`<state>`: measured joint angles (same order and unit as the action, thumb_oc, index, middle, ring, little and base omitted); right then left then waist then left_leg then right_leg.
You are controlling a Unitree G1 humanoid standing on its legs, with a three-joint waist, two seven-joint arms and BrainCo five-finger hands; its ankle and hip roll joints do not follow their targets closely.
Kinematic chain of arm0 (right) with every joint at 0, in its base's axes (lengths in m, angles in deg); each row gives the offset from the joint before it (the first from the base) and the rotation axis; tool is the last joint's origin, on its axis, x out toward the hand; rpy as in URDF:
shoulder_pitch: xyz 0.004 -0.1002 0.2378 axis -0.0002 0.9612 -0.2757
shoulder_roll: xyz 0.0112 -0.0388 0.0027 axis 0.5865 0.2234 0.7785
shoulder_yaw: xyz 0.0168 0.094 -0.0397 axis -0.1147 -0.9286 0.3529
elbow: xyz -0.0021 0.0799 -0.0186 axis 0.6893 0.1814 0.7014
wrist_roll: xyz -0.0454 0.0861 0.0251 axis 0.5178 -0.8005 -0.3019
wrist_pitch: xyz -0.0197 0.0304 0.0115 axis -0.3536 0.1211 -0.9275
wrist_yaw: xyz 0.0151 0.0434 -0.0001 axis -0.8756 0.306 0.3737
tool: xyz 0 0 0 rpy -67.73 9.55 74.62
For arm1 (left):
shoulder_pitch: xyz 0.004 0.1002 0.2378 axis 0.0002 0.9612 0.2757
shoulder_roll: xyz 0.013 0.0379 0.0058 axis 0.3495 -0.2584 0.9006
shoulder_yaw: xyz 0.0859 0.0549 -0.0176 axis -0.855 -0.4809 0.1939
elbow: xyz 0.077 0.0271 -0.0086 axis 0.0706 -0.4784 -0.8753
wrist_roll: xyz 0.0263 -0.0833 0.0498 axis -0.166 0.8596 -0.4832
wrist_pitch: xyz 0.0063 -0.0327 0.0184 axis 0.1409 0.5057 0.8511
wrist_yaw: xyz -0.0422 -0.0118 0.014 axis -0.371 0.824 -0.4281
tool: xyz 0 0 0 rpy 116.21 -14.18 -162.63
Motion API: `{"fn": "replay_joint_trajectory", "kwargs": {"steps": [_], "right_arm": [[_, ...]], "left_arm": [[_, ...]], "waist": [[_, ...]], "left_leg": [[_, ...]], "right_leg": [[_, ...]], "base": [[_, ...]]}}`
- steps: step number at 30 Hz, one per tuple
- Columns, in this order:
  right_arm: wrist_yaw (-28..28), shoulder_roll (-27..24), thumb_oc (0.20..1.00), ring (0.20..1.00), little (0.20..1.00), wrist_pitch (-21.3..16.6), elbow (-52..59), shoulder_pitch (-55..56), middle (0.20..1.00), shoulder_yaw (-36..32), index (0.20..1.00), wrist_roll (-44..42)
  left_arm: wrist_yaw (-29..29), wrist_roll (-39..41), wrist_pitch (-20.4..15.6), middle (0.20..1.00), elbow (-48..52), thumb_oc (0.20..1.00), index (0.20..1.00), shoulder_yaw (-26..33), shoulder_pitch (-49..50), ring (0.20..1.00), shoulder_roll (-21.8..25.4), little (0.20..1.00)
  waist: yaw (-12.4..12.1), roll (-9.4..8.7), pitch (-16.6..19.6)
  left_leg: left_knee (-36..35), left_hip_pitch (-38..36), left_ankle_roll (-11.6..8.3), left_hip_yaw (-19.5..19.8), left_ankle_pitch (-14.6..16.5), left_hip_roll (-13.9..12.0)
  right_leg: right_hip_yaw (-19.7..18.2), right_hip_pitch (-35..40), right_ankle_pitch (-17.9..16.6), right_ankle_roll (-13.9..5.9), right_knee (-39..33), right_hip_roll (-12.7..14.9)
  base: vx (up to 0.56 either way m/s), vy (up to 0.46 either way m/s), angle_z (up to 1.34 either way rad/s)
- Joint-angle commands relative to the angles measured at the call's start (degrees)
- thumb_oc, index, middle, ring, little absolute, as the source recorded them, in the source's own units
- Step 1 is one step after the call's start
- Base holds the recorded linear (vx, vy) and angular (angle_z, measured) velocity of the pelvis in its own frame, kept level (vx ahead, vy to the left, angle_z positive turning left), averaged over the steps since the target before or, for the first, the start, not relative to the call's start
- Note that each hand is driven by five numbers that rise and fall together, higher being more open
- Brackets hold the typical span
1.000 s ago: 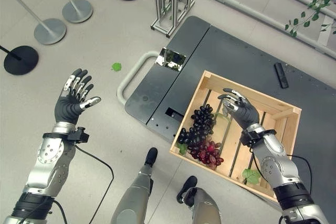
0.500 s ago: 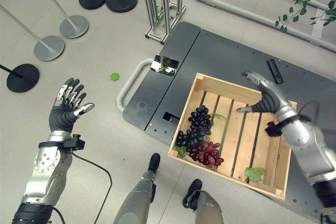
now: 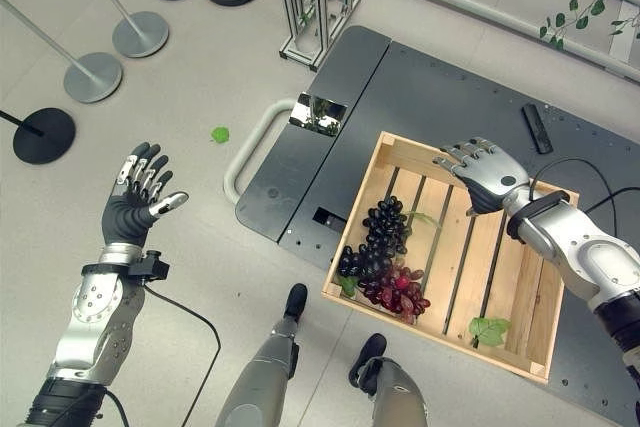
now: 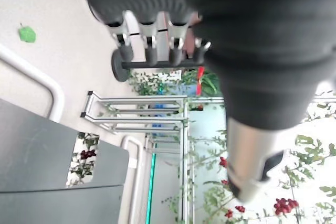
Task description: Pick up the fruits from the basket on one side to the basket on the other side
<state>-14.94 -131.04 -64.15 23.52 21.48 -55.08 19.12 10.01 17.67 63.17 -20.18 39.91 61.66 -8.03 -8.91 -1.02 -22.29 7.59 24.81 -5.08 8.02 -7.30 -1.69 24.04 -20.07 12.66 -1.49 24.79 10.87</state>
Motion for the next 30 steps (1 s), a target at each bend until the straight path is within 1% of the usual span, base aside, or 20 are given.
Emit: {"fn": "replay_joint_trajectory", "kwargs": {"steps": [1, 7, 14, 19, 20, 25, 30], "right_arm": [[0.7, -0.9, 1.0, 1.0, 1.0, -0.2, 0.3, -8.7, 1.0, 5.0, 1.0, 2.0], [1.6, 1.1, 1.0, 1.0, 1.0, 0.1, -2.4, -12.8, 1.0, 10.3, 1.0, 2.6], [1.8, 3.1, 1.0, 1.0, 1.0, -0.2, -4.2, -13.7, 1.0, 13.2, 1.0, 2.6], [2.1, 5.2, 1.0, 1.0, 1.0, -0.5, -5.1, -14.6, 1.0, 15.3, 1.0, 3.1], [2.3, 6.4, 1.0, 1.0, 1.0, -0.5, -5.9, -15.6, 1.0, 16.6, 1.0, 3.3], [2.7, 8.9, 1.0, 1.0, 1.0, -0.6, -7.1, -17.7, 1.0, 19.3, 1.0, 4.5], [3.1, 10.4, 1.0, 1.0, 1.0, -0.8, -8.3, -18.4, 1.0, 21.1, 1.0, 5.1]], "left_arm": [[1.0, -0.5, -4.0, 1.0, 2.3, 1.0, 1.0, 0.1, -2.7, 1.0, 0.4, 1.0], [1.5, 1.1, -4.3, 1.0, 2.3, 1.0, 1.0, 0.2, -3.7, 1.0, -0.1, 1.0], [1.6, 1.1, -4.2, 1.0, 2.5, 1.0, 1.0, -0.1, -4.4, 1.0, 0.6, 1.0], [1.7, 1.3, -4.3, 1.0, 2.4, 1.0, 1.0, -0.9, -5.1, 1.0, 0.6, 1.0], [1.7, 1.3, -4.3, 1.0, 2.4, 1.0, 1.0, -1.3, -5.4, 1.0, 0.5, 1.0], [1.9, 1.4, -4.2, 1.0, 2.7, 1.0, 1.0, -1.9, -5.9, 1.0, 0.4, 1.0], [2.0, 1.3, -4.2, 1.0, 2.6, 1.0, 1.0, -2.2, -6.3, 1.0, 0.4, 1.0]], "waist": [[-0.2, -0.99, -1.1], [-0.6, -1.23, -2.7], [-0.9, -1.6, -3.2], [-1.2, -1.74, -3.7], [-1.3, -1.69, -3.9], [-1.7, -1.64, -4.7], [-2.0, -1.72, -5.1]], "left_leg": [[5.5, -0.4, 1.46, -0.2, 6.0, 0.6], [8.0, 1.3, 1.81, -0.8, 6.8, 0.6], [7.8, 1.7, 1.93, -0.5, 6.7, 0.6], [8.1, 2.0, 2.02, -0.3, 6.8, 0.8], [8.6, 2.3, 2.04, -0.4, 6.9, 0.8], [9.0, 2.8, 2.09, -0.3, 6.9, 0.7], [8.5, 3.2, 2.03, 0.2, 6.5, 0.7]], "right_leg": [[-0.9, 3.0, -6.0, -5.56, -5.5, 2.0], [-1.5, 1.8, -6.0, -5.53, -4.2, 2.2], [-1.4, 1.3, -6.3, -5.5, -4.5, 2.0], [-1.5, 1.0, -6.0, -5.34, -4.2, 1.9], [-1.6, 0.7, -6.0, -5.28, -3.9, 1.9], [-1.5, 0.2, -6.0, -5.12, -3.4, 1.8], [-1.0, 0.0, -5.9, -5.07, -3.4, 1.8]], "base": [[0.0, 0.029, -0.03], [0.0, 0.0, 0.0], [0.0, 0.0, 0.0], [0.0, 0.0, -0.01], [-0.01, -0.002, -0.03], [0.0, 0.001, -0.01], [0.0, 0.0, 0.0]]}}
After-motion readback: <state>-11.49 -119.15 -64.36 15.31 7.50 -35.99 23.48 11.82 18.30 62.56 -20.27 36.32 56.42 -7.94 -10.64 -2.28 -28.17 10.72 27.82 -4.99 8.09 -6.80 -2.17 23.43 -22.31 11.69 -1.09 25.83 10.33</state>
